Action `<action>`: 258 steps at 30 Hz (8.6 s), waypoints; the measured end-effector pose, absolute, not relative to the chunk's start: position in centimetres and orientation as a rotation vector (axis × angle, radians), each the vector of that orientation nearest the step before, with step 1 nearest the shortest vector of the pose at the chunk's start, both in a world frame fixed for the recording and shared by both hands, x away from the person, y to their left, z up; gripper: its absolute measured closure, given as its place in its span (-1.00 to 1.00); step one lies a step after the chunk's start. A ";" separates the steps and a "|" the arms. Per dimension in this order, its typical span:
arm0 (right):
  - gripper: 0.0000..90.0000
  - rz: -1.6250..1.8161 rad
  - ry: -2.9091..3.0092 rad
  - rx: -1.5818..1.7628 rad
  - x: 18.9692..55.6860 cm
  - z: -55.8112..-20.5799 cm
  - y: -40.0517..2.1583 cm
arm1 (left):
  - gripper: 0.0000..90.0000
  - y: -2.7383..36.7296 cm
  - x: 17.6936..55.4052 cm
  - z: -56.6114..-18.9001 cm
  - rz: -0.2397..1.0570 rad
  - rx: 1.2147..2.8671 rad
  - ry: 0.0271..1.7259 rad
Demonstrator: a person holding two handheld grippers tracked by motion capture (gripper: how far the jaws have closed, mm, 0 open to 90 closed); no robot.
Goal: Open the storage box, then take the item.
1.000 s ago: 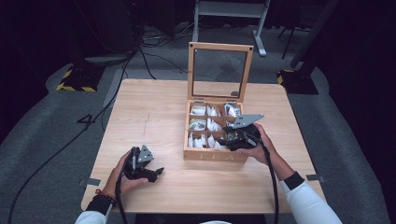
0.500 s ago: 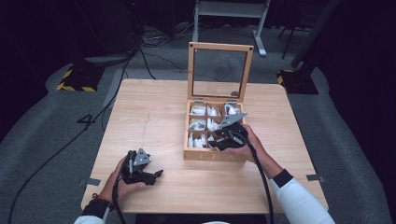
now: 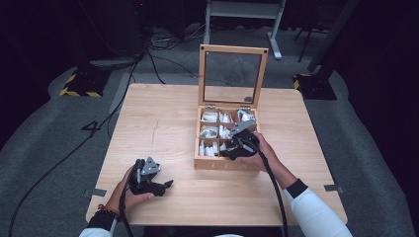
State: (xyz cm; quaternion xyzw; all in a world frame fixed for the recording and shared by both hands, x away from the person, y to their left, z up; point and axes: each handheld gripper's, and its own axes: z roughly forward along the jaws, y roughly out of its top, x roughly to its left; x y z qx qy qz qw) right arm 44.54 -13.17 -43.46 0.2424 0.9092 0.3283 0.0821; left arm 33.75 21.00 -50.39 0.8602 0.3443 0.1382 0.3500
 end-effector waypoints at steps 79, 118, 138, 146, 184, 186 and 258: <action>0.90 1.253 2.589 0.506 42.4 -40.2 -16.8 | -0.63 21.2 34.5 -50.4 0.311 2.254 0.824; 0.90 1.298 2.443 0.548 39.7 -37.5 -23.3 | -0.62 21.2 34.4 -50.4 0.313 2.252 0.830; 0.89 1.210 2.403 0.669 39.2 -38.5 -28.5 | -0.62 21.2 34.4 -50.4 0.313 2.252 0.831; 0.90 1.141 2.436 0.738 40.2 -40.5 -29.2 | -0.62 21.2 34.4 -50.4 0.313 2.252 0.831; 0.03 0.925 2.592 0.878 41.7 -46.9 -28.4 | -0.63 21.0 34.5 -50.4 0.318 2.253 0.838; -0.07 0.935 2.585 0.891 41.8 -46.9 -28.5 | -0.65 21.0 34.7 -50.4 0.317 2.257 0.834; -0.36 1.192 2.220 1.112 55.4 -39.2 -25.6 | -0.47 11.1 56.6 -40.7 0.426 2.043 1.018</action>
